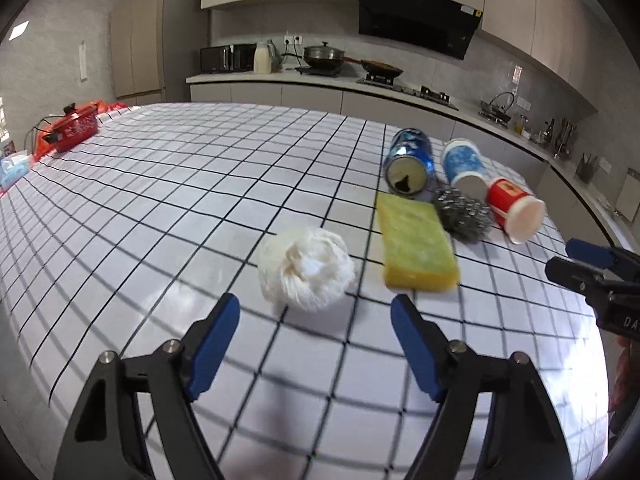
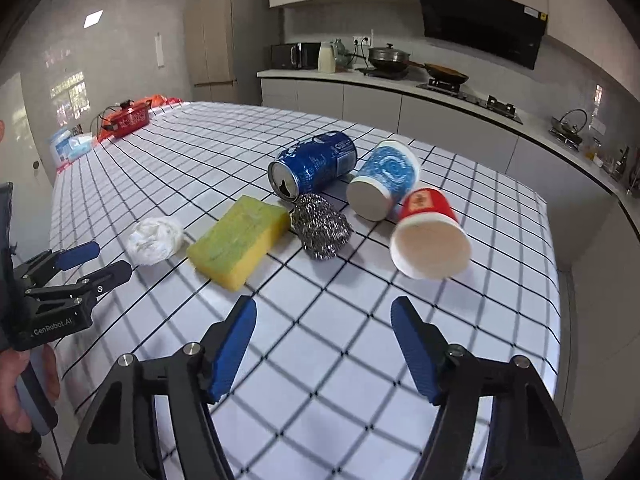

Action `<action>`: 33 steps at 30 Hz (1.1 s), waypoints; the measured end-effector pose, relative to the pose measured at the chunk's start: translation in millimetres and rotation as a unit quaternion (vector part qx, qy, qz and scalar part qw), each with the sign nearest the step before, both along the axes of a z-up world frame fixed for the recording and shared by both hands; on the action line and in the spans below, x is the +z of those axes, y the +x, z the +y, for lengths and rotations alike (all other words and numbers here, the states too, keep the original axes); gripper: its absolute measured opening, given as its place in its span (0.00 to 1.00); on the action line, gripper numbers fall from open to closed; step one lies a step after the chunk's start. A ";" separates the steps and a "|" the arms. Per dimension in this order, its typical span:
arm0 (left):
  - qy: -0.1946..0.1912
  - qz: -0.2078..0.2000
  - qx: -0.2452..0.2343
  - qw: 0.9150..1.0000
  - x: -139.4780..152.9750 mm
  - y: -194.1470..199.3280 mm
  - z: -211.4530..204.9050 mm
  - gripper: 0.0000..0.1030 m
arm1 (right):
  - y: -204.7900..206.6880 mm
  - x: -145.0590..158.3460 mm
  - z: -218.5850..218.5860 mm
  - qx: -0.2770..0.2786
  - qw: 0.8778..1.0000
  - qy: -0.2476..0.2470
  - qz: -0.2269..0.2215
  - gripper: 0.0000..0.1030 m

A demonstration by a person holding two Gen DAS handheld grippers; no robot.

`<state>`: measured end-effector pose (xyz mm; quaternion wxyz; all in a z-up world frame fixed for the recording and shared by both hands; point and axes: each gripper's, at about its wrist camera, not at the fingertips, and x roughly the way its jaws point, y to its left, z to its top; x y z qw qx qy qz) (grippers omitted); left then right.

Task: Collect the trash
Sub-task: 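Grasp the white tissue ball with the left tool while the right tool grasps the steel wool, then carry the tissue ball and steel wool over the black bin with both tools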

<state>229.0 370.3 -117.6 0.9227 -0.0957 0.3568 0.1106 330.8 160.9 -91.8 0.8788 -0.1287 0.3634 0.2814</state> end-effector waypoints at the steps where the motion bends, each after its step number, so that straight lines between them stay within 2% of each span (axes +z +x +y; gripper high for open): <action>1: -0.003 0.004 0.000 1.000 -2.7 5.4 4.5 0.74 | 7.2 -2.6 5.6 0.000 1.000 -0.003 0.002 0.68; 8: -0.019 0.021 -0.003 1.000 -10.2 28.1 21.9 0.70 | 50.8 -17.3 34.6 -0.006 1.000 -0.020 0.019 0.64; 15: -0.031 0.030 -0.009 0.999 -14.3 44.7 36.3 0.68 | 77.2 -31.4 56.8 -0.005 0.999 -0.037 0.026 0.64; 17: -0.044 0.037 -0.013 0.998 -16.9 48.0 40.7 0.64 | 84.3 -35.5 62.4 -0.005 0.999 -0.042 0.029 0.64; 18: -0.046 0.039 -0.014 0.998 -17.4 48.5 41.3 0.63 | 87.5 -37.5 63.4 -0.006 0.998 -0.045 0.032 0.63; 20: -0.055 0.045 -0.019 0.997 -19.7 49.4 42.7 0.59 | 93.1 -42.8 65.8 -0.005 0.998 -0.048 0.044 0.46; 21: -0.055 0.043 -0.019 0.997 -19.1 48.9 42.5 0.50 | 94.6 -44.9 66.0 -0.003 0.998 -0.049 0.049 0.45; 22: -0.056 0.044 -0.024 0.997 -19.6 48.8 42.1 0.42 | 93.8 -44.6 65.0 -0.002 0.998 -0.047 0.049 0.40; 23: -0.054 0.044 -0.027 0.997 -19.4 47.8 41.5 0.28 | 92.2 -43.3 63.9 0.000 0.998 -0.043 0.049 0.36; 25: -0.054 0.037 -0.029 0.997 -17.0 44.5 41.8 0.27 | 87.5 -38.0 60.6 0.003 0.998 -0.031 0.050 0.33; 33: -0.038 0.001 -0.043 0.998 8.6 19.8 21.9 0.27 | 46.1 -8.8 41.9 0.015 1.000 -0.010 0.021 0.31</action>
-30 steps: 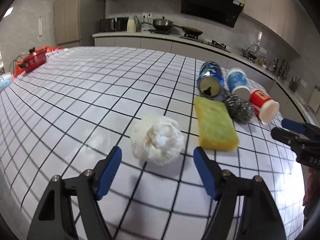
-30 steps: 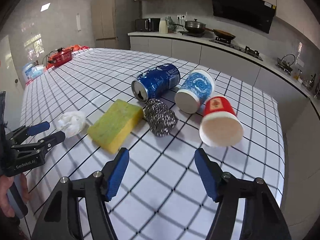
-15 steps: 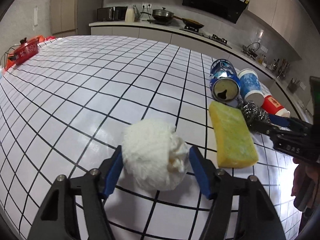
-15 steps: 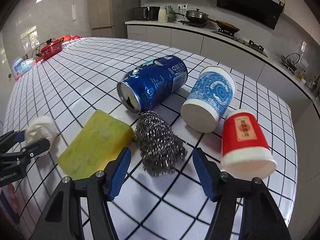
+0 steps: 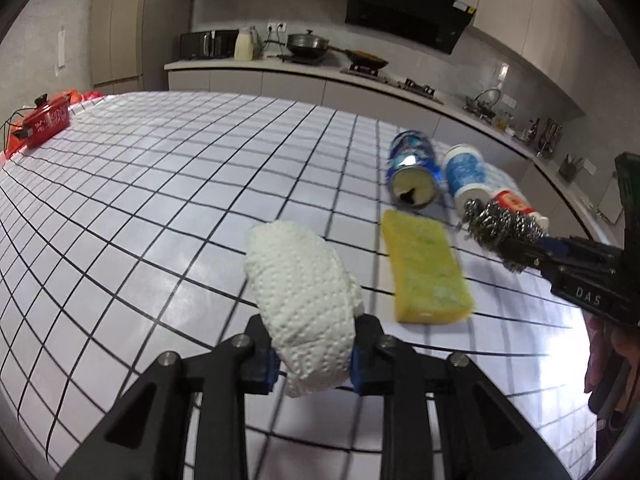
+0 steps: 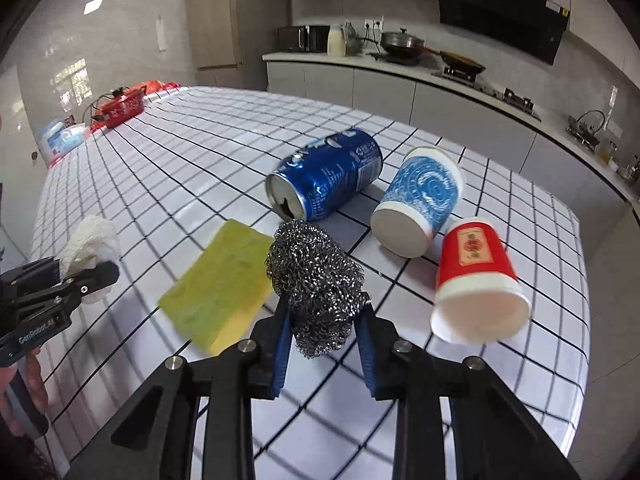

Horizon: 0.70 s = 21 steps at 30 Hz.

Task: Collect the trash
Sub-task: 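Carry the tissue ball and steel wool over the black bin with both tools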

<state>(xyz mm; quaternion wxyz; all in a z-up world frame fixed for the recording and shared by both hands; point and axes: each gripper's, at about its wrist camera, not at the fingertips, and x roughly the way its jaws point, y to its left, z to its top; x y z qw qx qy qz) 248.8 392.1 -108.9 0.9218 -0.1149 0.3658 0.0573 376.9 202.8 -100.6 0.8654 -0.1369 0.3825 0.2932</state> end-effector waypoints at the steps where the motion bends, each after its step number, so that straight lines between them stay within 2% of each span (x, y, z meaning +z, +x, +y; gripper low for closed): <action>1: 0.002 -0.005 -0.004 1.000 4.0 -4.4 -5.1 0.27 | -4.4 2.3 -3.4 0.001 1.000 0.003 -0.001 0.31; 11: 0.005 -0.025 -0.053 0.998 30.0 -32.0 -66.2 0.27 | -64.0 32.2 -56.4 0.000 0.999 0.032 -0.019 0.31; 21: 0.012 -0.030 -0.114 0.993 38.3 -53.2 -144.6 0.27 | -107.2 43.3 -147.7 -0.030 0.998 0.046 -0.022 0.31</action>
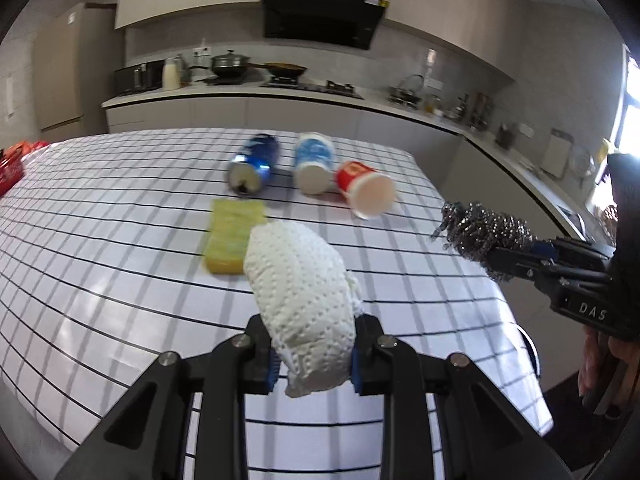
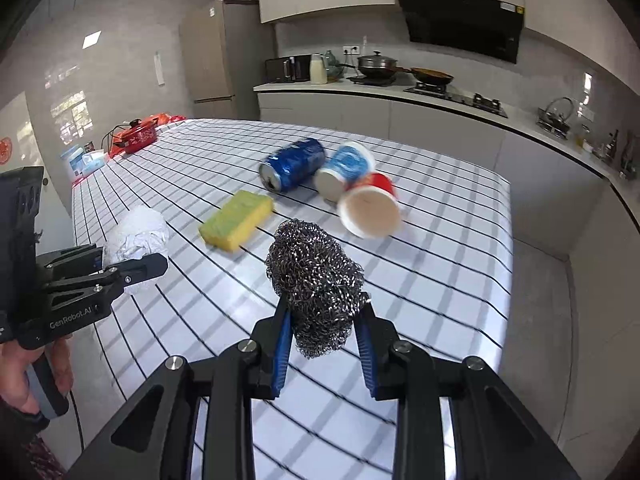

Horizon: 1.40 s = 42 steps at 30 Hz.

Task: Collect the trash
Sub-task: 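Carry the tissue ball and steel wool over the black bin with both tools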

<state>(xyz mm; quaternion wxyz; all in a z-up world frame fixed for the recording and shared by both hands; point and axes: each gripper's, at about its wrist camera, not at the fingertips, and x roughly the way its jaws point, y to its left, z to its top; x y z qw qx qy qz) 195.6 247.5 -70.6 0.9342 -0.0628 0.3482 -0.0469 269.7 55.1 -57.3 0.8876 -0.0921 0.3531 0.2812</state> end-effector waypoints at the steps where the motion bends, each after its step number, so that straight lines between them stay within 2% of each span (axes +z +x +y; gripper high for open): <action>1: -0.001 0.000 -0.006 1.000 0.8 -1.8 -8.3 0.27 | -3.8 1.0 -12.6 -0.007 1.000 0.000 0.000 0.31; 12: -0.008 -0.001 -0.083 0.997 7.6 -5.9 -126.3 0.27 | -40.3 10.4 -140.4 -0.078 0.997 -0.004 -0.004 0.31; 25: -0.007 0.006 -0.140 0.990 7.9 -8.0 -233.8 0.27 | -73.1 9.8 -275.3 -0.143 0.990 -0.009 -0.003 0.31; 36: -0.002 0.026 -0.170 0.985 -11.3 -5.9 -306.3 0.27 | -83.9 -4.3 -343.7 -0.165 0.986 -0.015 0.015 0.31; 42: 0.009 0.052 -0.179 0.982 -35.1 -5.3 -339.4 0.27 | -79.1 -32.6 -377.5 -0.154 0.987 -0.019 0.040 0.31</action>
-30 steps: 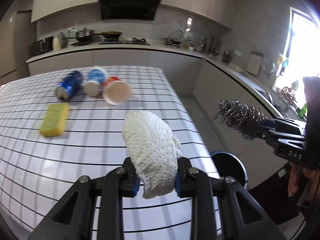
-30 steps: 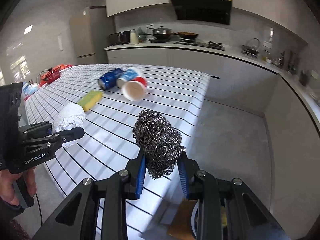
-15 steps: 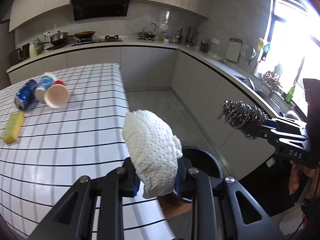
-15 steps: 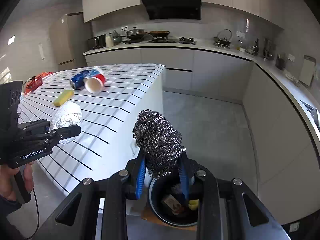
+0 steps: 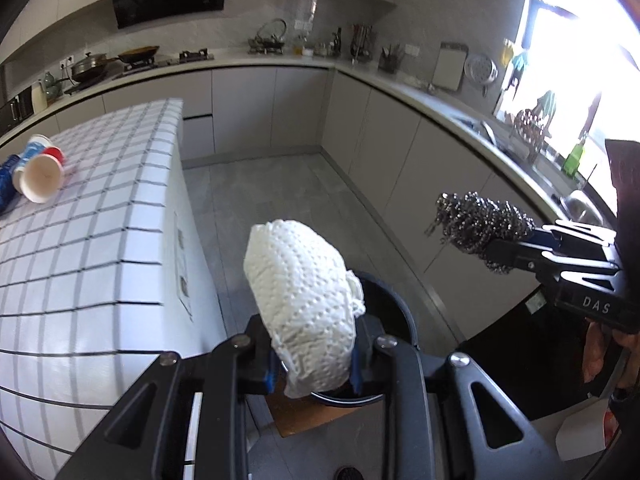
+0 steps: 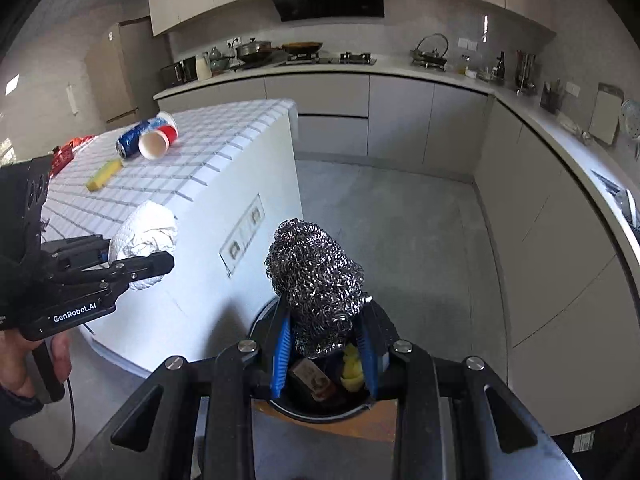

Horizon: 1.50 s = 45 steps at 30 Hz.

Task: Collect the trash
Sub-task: 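Carry the tissue ball and steel wool over the black bin with both tools, then open both tools to drop the tissue and steel wool into the bin, then move both tools back toward the sponge and cups on the table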

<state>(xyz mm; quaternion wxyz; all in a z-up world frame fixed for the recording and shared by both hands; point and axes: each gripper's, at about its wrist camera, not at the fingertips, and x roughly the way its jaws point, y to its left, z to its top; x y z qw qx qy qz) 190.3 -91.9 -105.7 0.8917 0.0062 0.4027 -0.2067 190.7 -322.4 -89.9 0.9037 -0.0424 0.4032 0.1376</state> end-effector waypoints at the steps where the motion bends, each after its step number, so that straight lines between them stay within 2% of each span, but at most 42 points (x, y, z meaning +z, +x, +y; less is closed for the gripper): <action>1: 0.004 0.008 -0.002 1.000 -6.2 0.9 -6.5 0.27 | 1.5 -5.3 -3.7 0.003 1.000 -0.001 0.004 0.31; 9: 0.020 0.036 0.007 0.999 -41.6 4.2 -38.2 0.27 | 17.2 -54.1 -24.6 0.041 0.998 -0.003 0.039 0.31; 16: 0.031 0.066 0.026 0.997 -87.0 18.9 -63.6 0.27 | 49.0 -104.7 -34.6 0.074 0.994 -0.008 0.075 0.31; 17: 0.026 0.071 0.026 0.997 -95.4 21.6 -66.3 0.32 | 55.1 -114.3 -35.6 0.080 0.993 -0.005 0.084 0.34; 18: 0.028 0.077 0.029 0.996 -110.8 25.3 -69.5 0.57 | 61.9 -126.3 -36.2 0.090 0.992 -0.004 0.092 0.38; 19: 0.047 0.083 0.041 0.995 -120.7 27.8 -70.7 0.74 | 67.8 -137.3 -37.3 0.092 0.991 -0.010 0.093 0.61; 20: 0.069 0.087 0.060 0.992 -130.9 29.3 -69.7 0.85 | 74.2 -153.3 -41.0 0.076 0.992 -0.026 0.099 0.99; 23: 0.067 0.100 0.091 0.988 -140.2 27.1 -57.4 0.85 | 88.3 -183.8 -58.3 0.040 0.989 -0.034 0.139 1.00; 31: 0.077 0.080 0.107 0.988 -115.9 13.8 -62.7 0.86 | 77.5 -172.4 -67.5 0.033 0.993 -0.040 0.110 1.00; 34: 0.079 0.066 0.109 0.989 -98.9 6.7 -66.4 0.86 | 74.2 -155.4 -65.4 0.028 0.994 -0.033 0.097 1.00; 38: 0.080 0.050 0.111 0.989 -79.4 -3.0 -66.6 0.92 | 66.0 -135.1 -65.1 0.021 0.997 -0.029 0.075 1.00; 45: 0.077 0.030 0.108 0.991 -55.0 -10.6 -64.3 0.93 | 47.9 -111.4 -66.1 0.009 0.998 -0.025 0.055 1.00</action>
